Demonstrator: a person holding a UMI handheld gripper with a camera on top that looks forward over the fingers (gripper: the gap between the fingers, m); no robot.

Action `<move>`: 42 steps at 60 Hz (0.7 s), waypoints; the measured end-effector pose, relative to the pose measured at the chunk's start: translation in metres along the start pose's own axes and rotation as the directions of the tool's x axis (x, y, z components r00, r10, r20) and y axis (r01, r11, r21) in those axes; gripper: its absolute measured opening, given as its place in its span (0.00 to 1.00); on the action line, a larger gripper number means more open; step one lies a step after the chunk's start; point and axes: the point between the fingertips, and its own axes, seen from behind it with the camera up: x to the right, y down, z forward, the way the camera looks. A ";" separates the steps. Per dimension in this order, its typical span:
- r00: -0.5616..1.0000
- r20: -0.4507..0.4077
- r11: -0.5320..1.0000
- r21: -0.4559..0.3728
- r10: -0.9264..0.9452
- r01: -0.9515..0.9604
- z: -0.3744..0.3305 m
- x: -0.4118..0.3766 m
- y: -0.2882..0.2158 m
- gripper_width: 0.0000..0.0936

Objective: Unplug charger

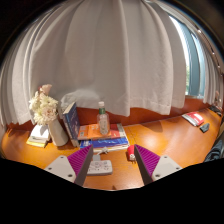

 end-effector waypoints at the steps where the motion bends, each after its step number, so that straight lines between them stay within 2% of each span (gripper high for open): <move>1: 1.000 0.001 1.000 0.008 0.001 -0.002 -0.009 -0.008 0.001 0.88; 7: 1.000 0.008 0.999 0.036 -0.006 0.005 -0.043 -0.045 0.014 0.88; 23: 0.992 0.121 0.998 -0.046 -0.047 0.053 -0.102 -0.144 0.087 0.91; 35: 0.983 0.169 0.995 -0.056 -0.072 0.083 -0.131 -0.180 0.110 0.91; 42: 0.984 0.167 0.995 -0.059 -0.066 0.077 -0.139 -0.184 0.115 0.91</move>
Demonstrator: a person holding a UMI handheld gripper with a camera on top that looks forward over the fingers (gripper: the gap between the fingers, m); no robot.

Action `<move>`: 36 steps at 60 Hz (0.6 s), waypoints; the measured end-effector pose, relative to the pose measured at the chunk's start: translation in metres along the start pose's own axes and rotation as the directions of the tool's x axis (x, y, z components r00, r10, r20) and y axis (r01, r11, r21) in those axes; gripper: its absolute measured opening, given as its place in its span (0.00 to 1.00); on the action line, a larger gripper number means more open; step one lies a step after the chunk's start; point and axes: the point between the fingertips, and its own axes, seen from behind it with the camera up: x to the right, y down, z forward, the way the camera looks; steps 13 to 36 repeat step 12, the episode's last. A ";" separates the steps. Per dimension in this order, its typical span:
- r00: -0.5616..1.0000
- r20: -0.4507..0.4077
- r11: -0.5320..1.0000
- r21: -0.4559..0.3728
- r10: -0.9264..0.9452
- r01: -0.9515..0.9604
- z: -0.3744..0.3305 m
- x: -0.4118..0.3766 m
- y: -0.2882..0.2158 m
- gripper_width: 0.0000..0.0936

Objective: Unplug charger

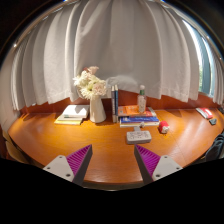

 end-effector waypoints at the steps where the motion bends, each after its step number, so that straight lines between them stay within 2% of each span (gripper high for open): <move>1: 1.000 0.000 1.000 0.000 -0.001 0.001 -0.001 -0.001 0.001 0.91; 36: 1.000 -0.002 1.000 0.005 0.001 -0.001 -0.008 -0.006 0.008 0.91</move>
